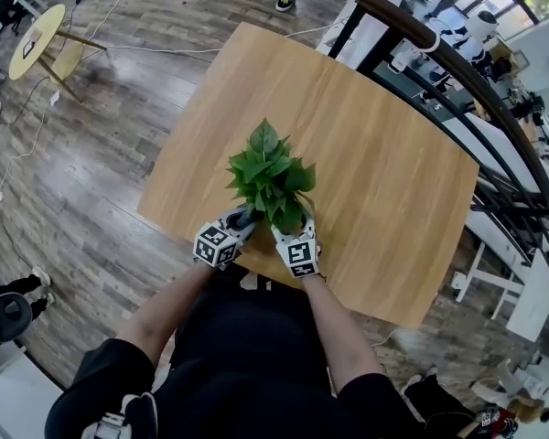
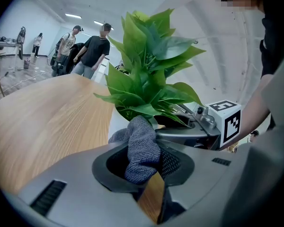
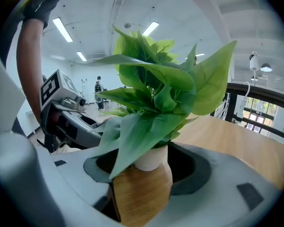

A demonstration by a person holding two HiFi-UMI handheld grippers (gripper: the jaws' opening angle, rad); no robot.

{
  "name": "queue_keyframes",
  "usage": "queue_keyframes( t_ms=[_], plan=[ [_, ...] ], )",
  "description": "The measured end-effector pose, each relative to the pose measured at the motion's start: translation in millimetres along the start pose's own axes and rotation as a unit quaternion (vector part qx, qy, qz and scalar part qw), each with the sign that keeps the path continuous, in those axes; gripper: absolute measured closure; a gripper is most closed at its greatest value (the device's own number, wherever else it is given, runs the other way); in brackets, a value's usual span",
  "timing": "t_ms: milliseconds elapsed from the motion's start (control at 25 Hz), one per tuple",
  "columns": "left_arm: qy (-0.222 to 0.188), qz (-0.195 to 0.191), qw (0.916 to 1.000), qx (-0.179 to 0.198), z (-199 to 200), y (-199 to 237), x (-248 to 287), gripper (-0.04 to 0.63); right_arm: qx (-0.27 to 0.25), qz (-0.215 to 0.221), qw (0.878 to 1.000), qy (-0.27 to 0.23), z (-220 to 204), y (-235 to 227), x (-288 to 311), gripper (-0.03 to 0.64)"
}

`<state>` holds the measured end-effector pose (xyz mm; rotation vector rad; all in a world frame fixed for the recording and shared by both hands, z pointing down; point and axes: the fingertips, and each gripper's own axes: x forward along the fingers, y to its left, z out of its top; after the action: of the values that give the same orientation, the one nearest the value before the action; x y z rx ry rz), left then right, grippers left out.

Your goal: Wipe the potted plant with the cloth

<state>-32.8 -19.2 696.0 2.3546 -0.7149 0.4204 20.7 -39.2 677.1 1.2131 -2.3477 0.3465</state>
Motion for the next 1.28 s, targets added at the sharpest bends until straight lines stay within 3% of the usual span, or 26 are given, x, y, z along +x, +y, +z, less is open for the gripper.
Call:
queue_keyframes(
  t_ms=[200,400,480,640,720,920,1040,1160,1200,1280],
  plan=[
    [-0.01,0.022,0.9996,-0.012,6.9,14.6,-2.7,0.472,-0.031,0.025,0.999,0.01,3.1,8.2,0.0,0.342],
    [-0.011,0.026,0.9996,-0.007,13.0,19.0,-7.2,0.472,-0.082,0.105,0.991,0.018,-1.9,57.3,-8.9,0.342],
    [-0.01,0.026,0.9996,-0.006,14.1,20.1,-7.1,0.472,-0.074,0.097,0.992,0.03,-10.5,56.8,-9.9,0.342],
    [-0.015,0.03,0.9993,-0.019,19.0,21.0,-8.8,0.472,0.009,0.012,0.999,0.037,-20.4,7.1,-7.3,0.342],
    [-0.017,0.03,0.9992,-0.022,20.0,21.7,-8.5,0.472,0.004,0.004,1.0,0.03,-12.9,-6.8,-4.2,0.342],
    [-0.015,0.03,0.9991,-0.025,19.4,22.3,-7.1,0.472,-0.075,0.047,0.996,0.019,11.5,5.7,5.8,0.342],
    [-0.015,0.035,0.9987,-0.032,21.1,25.1,-6.5,0.472,-0.087,0.07,0.994,0.015,9.9,28.6,2.6,0.342],
    [-0.016,0.027,0.9991,-0.028,22.1,21.6,-6.9,0.472,-0.108,0.123,0.986,0.026,-1.9,67.6,-3.1,0.342],
    [-0.015,0.023,0.9993,-0.024,22.7,18.8,-5.5,0.472,-0.106,0.132,0.985,0.029,-5.3,75.7,-3.8,0.342],
    [-0.017,0.018,0.9994,-0.025,24.4,14.6,-3.6,0.472,-0.054,0.114,0.992,0.028,-9.0,72.6,-5.4,0.342]
  ],
)
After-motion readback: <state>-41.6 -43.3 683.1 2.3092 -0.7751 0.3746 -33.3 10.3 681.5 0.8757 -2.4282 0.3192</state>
